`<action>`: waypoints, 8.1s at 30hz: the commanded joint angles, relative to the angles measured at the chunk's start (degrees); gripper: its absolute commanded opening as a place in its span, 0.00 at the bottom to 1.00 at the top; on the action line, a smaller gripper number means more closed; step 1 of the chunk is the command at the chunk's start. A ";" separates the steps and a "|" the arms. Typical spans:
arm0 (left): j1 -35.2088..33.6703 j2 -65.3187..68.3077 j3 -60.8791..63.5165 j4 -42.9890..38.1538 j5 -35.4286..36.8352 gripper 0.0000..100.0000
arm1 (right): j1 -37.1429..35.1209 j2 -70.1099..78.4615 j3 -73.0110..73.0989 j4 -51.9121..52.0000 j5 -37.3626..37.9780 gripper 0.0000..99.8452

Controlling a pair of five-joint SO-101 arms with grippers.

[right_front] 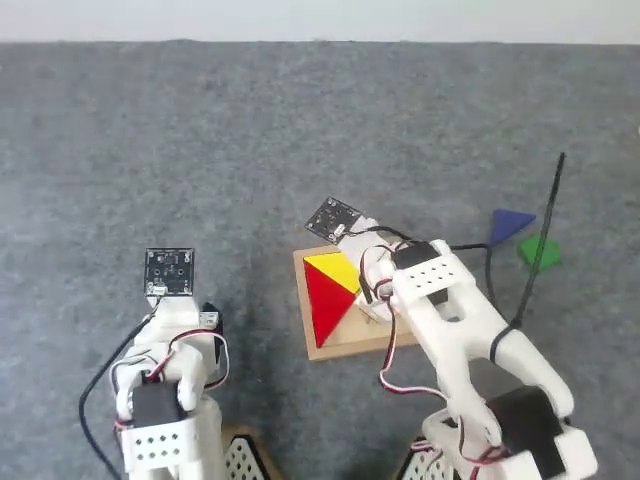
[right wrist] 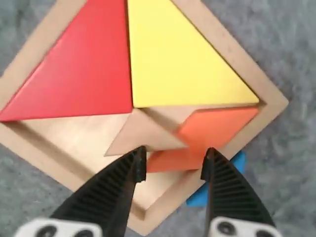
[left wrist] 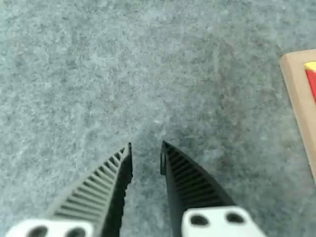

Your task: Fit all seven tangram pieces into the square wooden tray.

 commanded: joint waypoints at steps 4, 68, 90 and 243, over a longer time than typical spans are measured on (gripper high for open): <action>-0.26 -1.14 -0.75 0.18 -0.09 0.09 | 1.19 1.27 -2.20 -4.62 0.00 0.20; -0.26 -1.14 -0.75 0.18 -0.09 0.09 | 46.29 32.57 -45.01 9.45 -25.76 0.20; -0.26 -1.14 -0.75 0.18 -0.09 0.09 | 45.14 44.35 -57.32 12.53 -38.15 0.20; -0.26 -1.14 -0.75 0.18 -0.09 0.09 | -4.88 -20.26 -2.46 12.88 -13.89 0.13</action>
